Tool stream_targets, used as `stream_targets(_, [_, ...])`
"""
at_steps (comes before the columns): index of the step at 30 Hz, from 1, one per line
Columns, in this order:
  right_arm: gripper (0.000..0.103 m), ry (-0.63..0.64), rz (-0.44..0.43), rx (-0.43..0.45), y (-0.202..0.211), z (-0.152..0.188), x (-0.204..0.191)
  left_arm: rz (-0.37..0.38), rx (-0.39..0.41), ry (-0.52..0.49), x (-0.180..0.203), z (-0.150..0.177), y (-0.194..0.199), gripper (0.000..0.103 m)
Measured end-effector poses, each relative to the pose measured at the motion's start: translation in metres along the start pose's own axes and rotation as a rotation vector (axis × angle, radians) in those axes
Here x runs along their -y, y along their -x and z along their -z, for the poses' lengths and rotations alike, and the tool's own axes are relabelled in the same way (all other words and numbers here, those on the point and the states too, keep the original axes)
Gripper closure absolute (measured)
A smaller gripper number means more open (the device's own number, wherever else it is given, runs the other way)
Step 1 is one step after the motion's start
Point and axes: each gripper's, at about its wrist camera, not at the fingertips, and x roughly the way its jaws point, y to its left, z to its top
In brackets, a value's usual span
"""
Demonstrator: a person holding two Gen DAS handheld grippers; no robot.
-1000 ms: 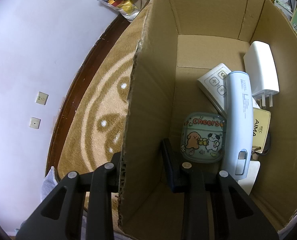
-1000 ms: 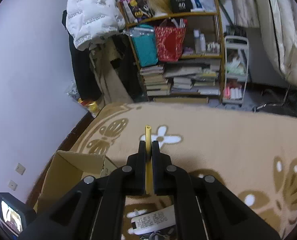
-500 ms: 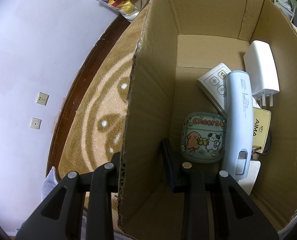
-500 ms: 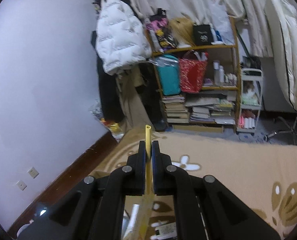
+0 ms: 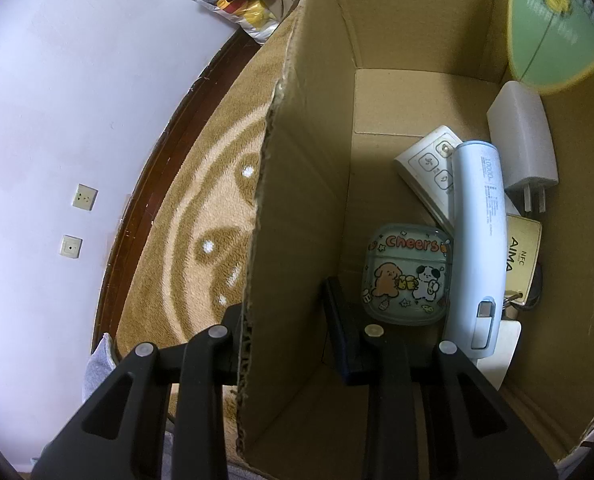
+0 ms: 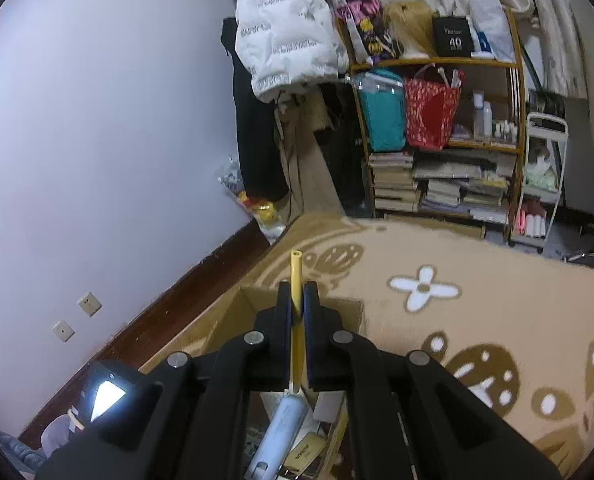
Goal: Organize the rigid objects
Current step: 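Lift the green card and carry it over the box, then lower the green card into the box and open the right gripper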
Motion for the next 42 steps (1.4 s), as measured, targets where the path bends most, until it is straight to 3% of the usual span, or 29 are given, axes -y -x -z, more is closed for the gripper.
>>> stream_targets(11, [0.097, -0.078, -0.075, -0.066, -0.017, 0.014, 0.001, 0.001, 0.0, 0.001, 0.002, 0.0, 0.0, 0.074])
stream_targets(21, [0.094, -0.114, -0.063, -0.176, -0.043, 0.036, 0.018, -0.001, -0.001, 0.0, 0.004, 0.001, 0.002, 0.074])
stream_targets(28, [0.088, -0.174, -0.027, -0.171, -0.037, 0.035, 0.039, -0.001, -0.002, 0.0, 0.003, 0.0, 0.002, 0.074])
stream_targets(31, [0.063, -0.179, 0.012, -0.145, -0.029, 0.029, 0.048, -0.002, -0.002, -0.002, 0.003, 0.0, 0.003, 0.073])
stream_targets(32, [0.047, -0.184, 0.029, -0.141, -0.027, 0.027, 0.051, -0.002, -0.002, -0.002, 0.003, 0.0, 0.002, 0.073])
stream_targets(33, [0.037, -0.193, 0.05, -0.141, -0.025, 0.025, 0.054, -0.001, -0.003, -0.001, 0.003, 0.0, 0.003, 0.073])
stream_targets(37, [0.032, -0.227, 0.105, -0.156, -0.022, 0.022, 0.074, -0.005, -0.005, -0.003, 0.003, 0.0, 0.002, 0.073])
stream_targets(39, [0.019, -0.246, 0.126, -0.159, -0.021, 0.024, 0.084, -0.004, -0.005, -0.003, 0.003, 0.0, 0.001, 0.073])
stream_targets(42, [0.015, -0.272, 0.171, -0.173, -0.022, 0.029, 0.101, -0.002, -0.006, -0.002, 0.001, -0.001, 0.001, 0.073])
